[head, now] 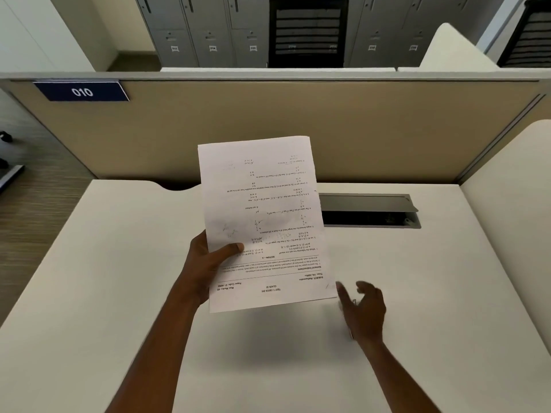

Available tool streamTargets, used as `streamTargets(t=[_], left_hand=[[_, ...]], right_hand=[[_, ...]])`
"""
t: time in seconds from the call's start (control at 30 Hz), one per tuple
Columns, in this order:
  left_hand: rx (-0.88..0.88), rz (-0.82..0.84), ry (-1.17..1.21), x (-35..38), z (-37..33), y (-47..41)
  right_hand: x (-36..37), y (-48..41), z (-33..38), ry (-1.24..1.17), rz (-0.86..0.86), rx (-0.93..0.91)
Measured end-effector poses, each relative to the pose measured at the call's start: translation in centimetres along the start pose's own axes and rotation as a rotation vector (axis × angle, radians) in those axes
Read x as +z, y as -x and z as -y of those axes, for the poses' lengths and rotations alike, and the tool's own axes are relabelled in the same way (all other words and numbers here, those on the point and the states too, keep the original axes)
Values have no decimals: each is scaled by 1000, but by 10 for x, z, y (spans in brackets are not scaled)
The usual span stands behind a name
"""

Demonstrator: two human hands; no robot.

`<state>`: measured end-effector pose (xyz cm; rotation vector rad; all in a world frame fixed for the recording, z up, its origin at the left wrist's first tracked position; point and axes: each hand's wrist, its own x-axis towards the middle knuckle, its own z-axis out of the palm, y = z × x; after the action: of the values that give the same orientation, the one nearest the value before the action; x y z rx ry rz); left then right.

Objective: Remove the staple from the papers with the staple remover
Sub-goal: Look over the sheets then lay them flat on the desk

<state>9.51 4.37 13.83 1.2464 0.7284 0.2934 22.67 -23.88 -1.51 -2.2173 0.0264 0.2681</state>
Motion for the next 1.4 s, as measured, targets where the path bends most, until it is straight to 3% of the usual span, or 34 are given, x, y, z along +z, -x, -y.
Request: streamTargets(t=[0.03, 0.13, 0.2, 0.27, 0.6, 0.73, 0.8, 0.87, 0.97, 1.03, 1.13, 1.27, 1.4], left_hand=[[10, -3, -11, 1, -4, 0], [40, -5, -34, 1, -13, 1], [61, 0, -34, 2, -18, 4], [82, 8, -28, 5, -22, 7], [129, 64, 1, 3, -28, 15], [146, -138, -289, 2, -26, 11], [326, -242, -481, 11, -30, 14], [670, -240, -647, 25, -41, 23], [1084, -144, -1075, 55, -62, 40], [1191, -31, -1305, 77, -67, 48], [1175, 113, -1402, 92, -64, 48], [896, 240, -1223, 83, -63, 41], [930, 253, -1072, 71, -57, 38]], right_hand=[[-11, 3, 28, -221, 54, 23], [-45, 18, 103, -720, 452, 115], [-61, 35, 134, -766, 599, 29], [-68, 48, 149, -761, 634, -78], [-71, 51, 159, -566, 457, -293], [-86, 37, 171, -255, 380, -539], [-94, 31, 180, -69, 318, -690], [-100, 28, 190, 51, 325, -783], [-102, 27, 205, 217, 280, -915], [-102, 28, 212, 250, 242, -1013], [-101, 33, 222, 304, 242, -1101], [-102, 33, 228, 316, 227, -1123], [-115, 35, 232, 169, 260, -1066]])
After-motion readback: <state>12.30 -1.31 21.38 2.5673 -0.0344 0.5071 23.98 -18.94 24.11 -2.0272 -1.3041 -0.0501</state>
